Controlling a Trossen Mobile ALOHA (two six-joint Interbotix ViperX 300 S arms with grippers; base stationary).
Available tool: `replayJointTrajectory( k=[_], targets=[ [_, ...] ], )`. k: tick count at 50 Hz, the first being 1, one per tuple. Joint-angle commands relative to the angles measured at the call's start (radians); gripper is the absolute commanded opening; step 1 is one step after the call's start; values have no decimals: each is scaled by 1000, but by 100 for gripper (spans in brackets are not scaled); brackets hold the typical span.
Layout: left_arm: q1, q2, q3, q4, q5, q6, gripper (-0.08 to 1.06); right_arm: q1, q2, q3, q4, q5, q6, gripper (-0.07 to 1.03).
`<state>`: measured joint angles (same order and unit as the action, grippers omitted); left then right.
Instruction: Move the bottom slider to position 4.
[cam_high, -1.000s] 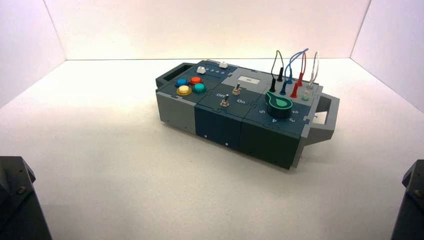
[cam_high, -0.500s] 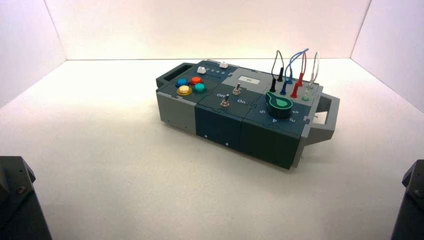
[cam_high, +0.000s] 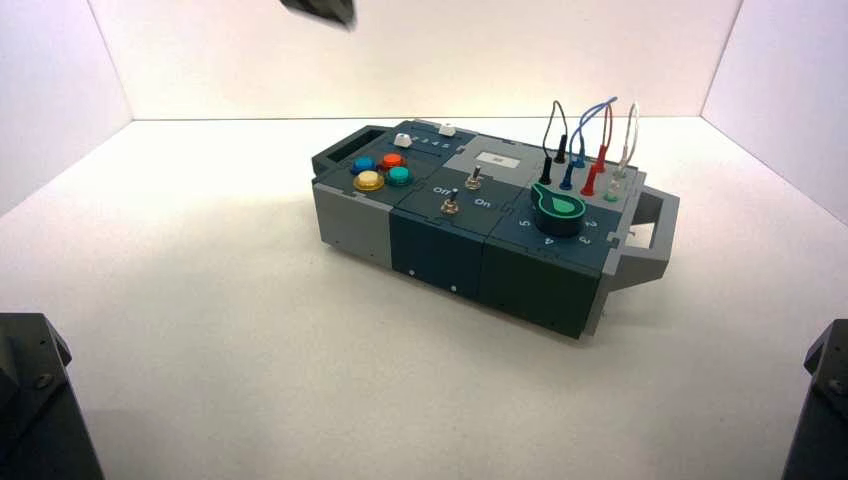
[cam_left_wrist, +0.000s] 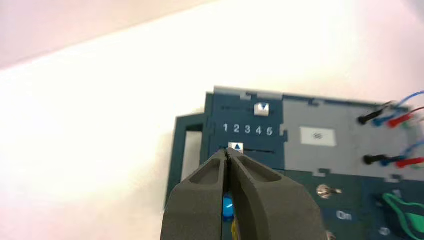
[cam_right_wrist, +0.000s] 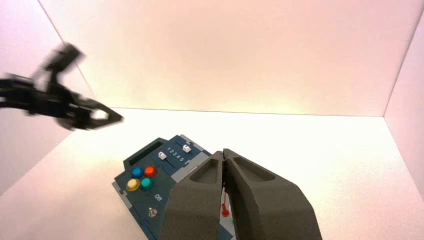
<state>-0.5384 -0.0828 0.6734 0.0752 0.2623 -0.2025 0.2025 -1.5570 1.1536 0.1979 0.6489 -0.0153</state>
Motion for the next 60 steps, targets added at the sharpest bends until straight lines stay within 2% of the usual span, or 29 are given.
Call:
replayJointTrajectory(
  k=[1, 12, 19, 29, 47, 60],
  targets=[
    [-3, 81, -84, 0, 18, -3, -3, 6, 14, -11, 3, -6, 0, -2],
    [-18, 222, -173, 0, 71, -2, -3, 6, 14, -11, 2, -5, 0, -2],
    [-21, 276, -202, 2, 87, -2, -3, 5, 14, -11, 0, -5, 0, -2],
    [-21, 307, -215, 2, 89, 2, -3, 6, 14, -11, 0, -5, 0, -2],
    [-20, 373, -279, 6, 94, 11, -3, 5, -6, -11, 0, -6, 0, -2],
    [-8, 380, -288, 9, 115, 12, -3, 3, -6, -11, 0, -6, 0, -2]
  ],
)
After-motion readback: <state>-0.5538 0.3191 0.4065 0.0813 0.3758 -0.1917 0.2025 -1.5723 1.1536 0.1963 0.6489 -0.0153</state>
